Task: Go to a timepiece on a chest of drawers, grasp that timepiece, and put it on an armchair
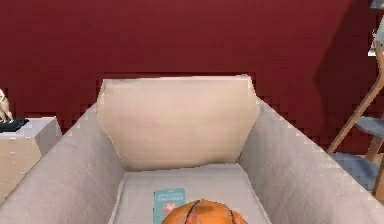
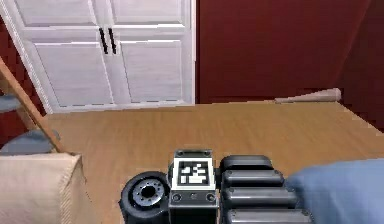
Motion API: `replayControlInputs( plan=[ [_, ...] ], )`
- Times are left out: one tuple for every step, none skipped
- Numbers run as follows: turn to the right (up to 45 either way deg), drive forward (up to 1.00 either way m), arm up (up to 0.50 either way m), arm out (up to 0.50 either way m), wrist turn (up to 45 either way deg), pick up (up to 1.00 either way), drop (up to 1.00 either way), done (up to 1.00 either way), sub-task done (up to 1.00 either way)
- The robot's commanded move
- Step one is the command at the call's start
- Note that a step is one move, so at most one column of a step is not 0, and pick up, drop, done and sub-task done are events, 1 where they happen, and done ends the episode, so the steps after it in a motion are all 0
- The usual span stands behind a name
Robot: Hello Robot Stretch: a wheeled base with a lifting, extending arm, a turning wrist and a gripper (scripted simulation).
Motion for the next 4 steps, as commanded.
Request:
replayControlInputs(
  plan=[
    [-9.0,0.0,0.0,0.0,0.0,0.0,0.0,0.0,0.0],
    [45.0,0.0,0.0,0.0,0.0,0.0,0.0,0.0,0.0],
    [36.0,0.0,0.0,0.0,0.0,0.0,0.0,0.0,0.0],
    [0.0,0.9,0.0,0.0,0.0,0.0,0.0,0.0,0.0]
  ],
)
